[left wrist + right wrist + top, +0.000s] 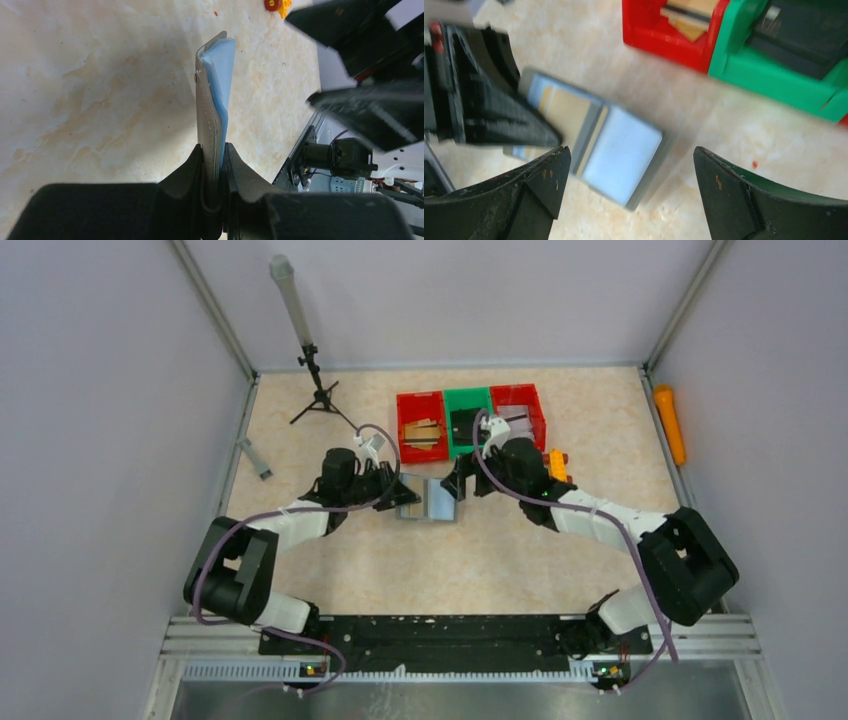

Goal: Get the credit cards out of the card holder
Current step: Place the card holder at the center of the board.

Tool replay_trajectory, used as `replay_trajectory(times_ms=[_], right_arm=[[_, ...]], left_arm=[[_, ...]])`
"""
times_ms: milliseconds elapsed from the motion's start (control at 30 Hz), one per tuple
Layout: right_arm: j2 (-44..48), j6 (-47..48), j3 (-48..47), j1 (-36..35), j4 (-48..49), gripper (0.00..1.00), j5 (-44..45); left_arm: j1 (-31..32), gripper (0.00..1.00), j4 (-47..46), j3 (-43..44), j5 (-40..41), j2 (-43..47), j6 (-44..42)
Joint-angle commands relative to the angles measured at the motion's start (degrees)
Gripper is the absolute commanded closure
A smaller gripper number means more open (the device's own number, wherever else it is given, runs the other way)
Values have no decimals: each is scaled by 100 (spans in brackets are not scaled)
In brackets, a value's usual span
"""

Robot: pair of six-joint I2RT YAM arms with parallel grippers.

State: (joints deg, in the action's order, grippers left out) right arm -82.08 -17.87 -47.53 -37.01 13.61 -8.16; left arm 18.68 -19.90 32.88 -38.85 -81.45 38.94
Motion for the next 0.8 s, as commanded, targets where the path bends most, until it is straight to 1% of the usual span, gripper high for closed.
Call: replay_trajectory(times_ms=[0, 67, 133, 300, 400, 500, 567, 600, 700, 767], right_arm=[[-2, -427, 776, -34, 1438, 5, -555], [-53, -497, 1108, -57, 2011, 5, -819], [-218, -614, 1244, -105, 2377, 5, -941], [-826, -712, 1132, -397, 2718, 5, -1067], [-1022, -783, 993, -429, 2593, 6, -1049], [-1083, -812, 872, -429, 2418, 10, -1026], [-1125, -828, 766, -429, 2168, 11, -985], [-1152, -832, 717, -429, 2036, 11, -928], [-1239, -897, 602, -408, 1733, 23, -782], [-1360, -974, 518, -346, 1696, 30, -1006]], left_arm=[[41, 94, 482, 532, 160, -386, -203], [74, 92, 836, 753, 295, -696, -290], [100, 91, 1194, 955, 394, -972, -351], [164, 87, 1468, 1191, 343, -1334, -424], [204, 77, 1461, 1198, 283, -1289, -480], [232, 63, 1396, 1160, 249, -1194, -501], [228, 56, 1364, 1122, 247, -1124, -516], [232, 54, 1346, 1109, 237, -1093, -519], [231, 53, 1305, 1077, 233, -1000, -519], [227, 53, 1334, 1069, 262, -957, -540]])
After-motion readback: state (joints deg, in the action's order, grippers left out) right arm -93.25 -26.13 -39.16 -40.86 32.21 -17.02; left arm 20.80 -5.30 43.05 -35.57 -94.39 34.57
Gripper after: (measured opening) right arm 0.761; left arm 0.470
